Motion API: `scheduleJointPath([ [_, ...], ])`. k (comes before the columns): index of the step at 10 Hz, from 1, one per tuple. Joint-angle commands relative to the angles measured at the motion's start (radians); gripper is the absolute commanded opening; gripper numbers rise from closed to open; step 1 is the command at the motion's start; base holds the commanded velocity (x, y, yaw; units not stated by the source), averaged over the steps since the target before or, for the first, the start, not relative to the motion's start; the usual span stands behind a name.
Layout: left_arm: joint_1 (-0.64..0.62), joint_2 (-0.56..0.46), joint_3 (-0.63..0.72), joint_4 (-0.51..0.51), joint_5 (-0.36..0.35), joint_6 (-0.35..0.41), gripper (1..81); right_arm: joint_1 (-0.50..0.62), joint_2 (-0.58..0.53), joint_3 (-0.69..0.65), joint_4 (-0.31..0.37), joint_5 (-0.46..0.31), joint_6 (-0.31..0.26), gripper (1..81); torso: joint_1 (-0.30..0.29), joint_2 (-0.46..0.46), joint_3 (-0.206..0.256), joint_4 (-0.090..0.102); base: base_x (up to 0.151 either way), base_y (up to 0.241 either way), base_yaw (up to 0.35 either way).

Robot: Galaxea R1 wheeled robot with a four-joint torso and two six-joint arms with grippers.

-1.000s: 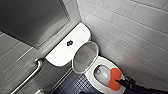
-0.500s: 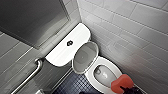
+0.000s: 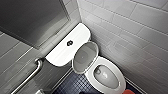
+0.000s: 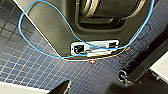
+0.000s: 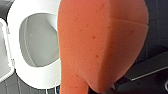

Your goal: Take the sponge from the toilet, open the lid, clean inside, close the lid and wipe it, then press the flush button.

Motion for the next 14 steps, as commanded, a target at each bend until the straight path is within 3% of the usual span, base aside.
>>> scheduleJointPath([
  [1, 0.057, -0.005, -0.004, 0.008, 0.095, 0.010, 81.1, -0.090, -0.013, 0.063, -0.044, 0.061, -0.005, 1.0, 0.000, 0.000, 0.000, 0.000, 0.000, 0.000, 0.000],
  [2, 0.057, -0.008, -0.004, 0.008, 0.094, 0.008, 81.1, -0.110, 0.004, 0.023, -0.073, 0.039, -0.015, 1.0, 0.000, 0.000, 0.000, 0.000, 0.000, 0.000, 0.000],
  [4, 0.046, -0.015, -0.004, -0.006, 0.081, -0.002, 81.1, -0.110, 0.033, -0.067, -0.191, -0.191, -0.029, 1.0, 0.000, 0.000, 0.000, 0.000, 0.000, 0.000, 0.000],
  [5, 0.042, -0.015, -0.003, -0.007, 0.083, -0.005, 81.1, -0.113, 0.036, -0.088, -0.240, -0.252, -0.028, 1.0, 0.000, 0.000, 0.000, 0.000, 0.000, 0.000, 0.000],
  [6, 0.040, -0.015, -0.003, -0.007, 0.083, -0.005, 81.1, -0.108, 0.027, -0.084, -0.258, -0.255, -0.028, 1.0, 0.000, 0.000, 0.000, 0.000, 0.000, 0.000, 0.000],
  [7, 0.040, -0.014, -0.003, -0.006, 0.085, -0.004, 81.1, -0.099, 0.006, -0.055, -0.265, -0.251, -0.028, 1.0, 0.000, 0.000, 0.000, 0.023, 0.000, 0.000, 0.000],
  [8, 0.040, -0.014, -0.003, -0.006, 0.085, -0.004, 81.1, -0.067, -0.011, -0.018, -0.265, -0.254, -0.028, 1.0, 0.000, 0.000, 0.021, 0.097, 0.000, 0.000, 0.000],
  [9, 0.040, -0.014, -0.003, -0.006, 0.085, -0.004, 81.1, -0.032, -0.022, 0.012, -0.265, -0.257, -0.028, 1.0, 0.000, 0.000, 0.001, 0.104, 0.000, 0.000, 0.000],
  [10, 0.040, -0.014, -0.003, -0.006, 0.085, -0.004, 81.1, 0.022, -0.025, 0.049, -0.268, -0.267, -0.028, 1.0, 0.000, 0.000, 0.002, 0.130, 0.000, 0.000, 0.000],
  [14, 0.040, -0.014, -0.003, -0.006, 0.085, -0.004, 81.1, 0.199, 0.049, 0.042, -0.265, -0.462, -0.028, 1.0, 0.000, 0.000, 0.002, 0.271, 0.000, 0.000, 0.000],
])
